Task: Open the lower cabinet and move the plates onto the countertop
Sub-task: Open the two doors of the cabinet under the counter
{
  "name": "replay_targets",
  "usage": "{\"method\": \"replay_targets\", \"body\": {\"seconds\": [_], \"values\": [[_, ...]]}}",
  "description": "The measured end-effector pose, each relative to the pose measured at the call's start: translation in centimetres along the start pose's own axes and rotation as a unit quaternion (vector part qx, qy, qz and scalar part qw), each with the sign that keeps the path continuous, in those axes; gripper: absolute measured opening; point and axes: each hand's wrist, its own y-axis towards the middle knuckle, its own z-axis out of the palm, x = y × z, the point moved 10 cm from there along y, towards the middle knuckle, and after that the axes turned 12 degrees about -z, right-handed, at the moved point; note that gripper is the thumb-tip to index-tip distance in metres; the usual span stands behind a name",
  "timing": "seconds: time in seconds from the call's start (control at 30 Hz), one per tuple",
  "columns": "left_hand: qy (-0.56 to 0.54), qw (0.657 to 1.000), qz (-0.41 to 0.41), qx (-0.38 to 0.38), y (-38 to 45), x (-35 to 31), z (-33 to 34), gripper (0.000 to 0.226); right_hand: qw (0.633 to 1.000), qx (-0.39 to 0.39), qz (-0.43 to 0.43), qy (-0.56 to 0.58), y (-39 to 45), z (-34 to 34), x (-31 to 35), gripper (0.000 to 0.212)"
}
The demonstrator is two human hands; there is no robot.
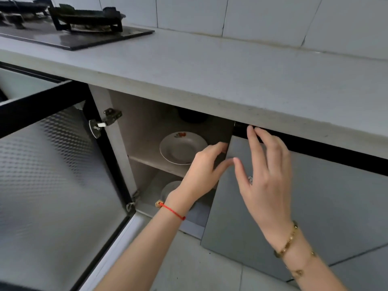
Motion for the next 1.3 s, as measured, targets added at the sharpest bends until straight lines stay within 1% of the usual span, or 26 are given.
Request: {"method": "replay_targets", "body": {"seconds": [0.17, 0.33, 0.53, 0.77, 1.0, 1.13, 1.3], "values": [[-0.019, 0.999, 0.047, -0.002, -2.9, -0.5, -0.7, 0.021, 0.999, -0.039, 0.008, -0.014, -1.6, -1.5, 2.1, 0.053], [-0.038, 0.994, 0.102, -0.001, -7.2, -1.9, -1.7, 0.015, 0.997, -0.069, 0.018, -0.03, -3.3, -4.8, 4.7, 0.051], [-0.04, 0.988, 0.15, 0.024, -11.5, -3.4, -2.1, 0.02, 0.996, -0.049, 0.044, -0.062, -5.6, -8.9, 7.7, 0.051], [-0.057, 0.977, 0.192, 0.073, -16.0, -5.5, -1.5, 0.021, 0.992, -0.044, 0.074, -0.094, -8.2, -13.7, 9.7, 0.05], [-0.107, 0.952, 0.227, 0.174, -19.9, -8.2, 0.8, 0.03, 0.985, -0.051, 0.09, -0.137, -11.8, -18.6, 10.8, 0.05], [-0.132, 0.937, 0.263, 0.19, -22.6, -10.3, 2.3, 0.034, 0.979, -0.061, 0.108, -0.164, -14.1, -21.5, 11.2, 0.05], [-0.16, 0.916, 0.31, 0.2, -26.5, -13.3, 5.1, 0.041, 0.966, -0.073, 0.15, -0.197, -17.1, -25.7, 10.7, 0.051]]}}
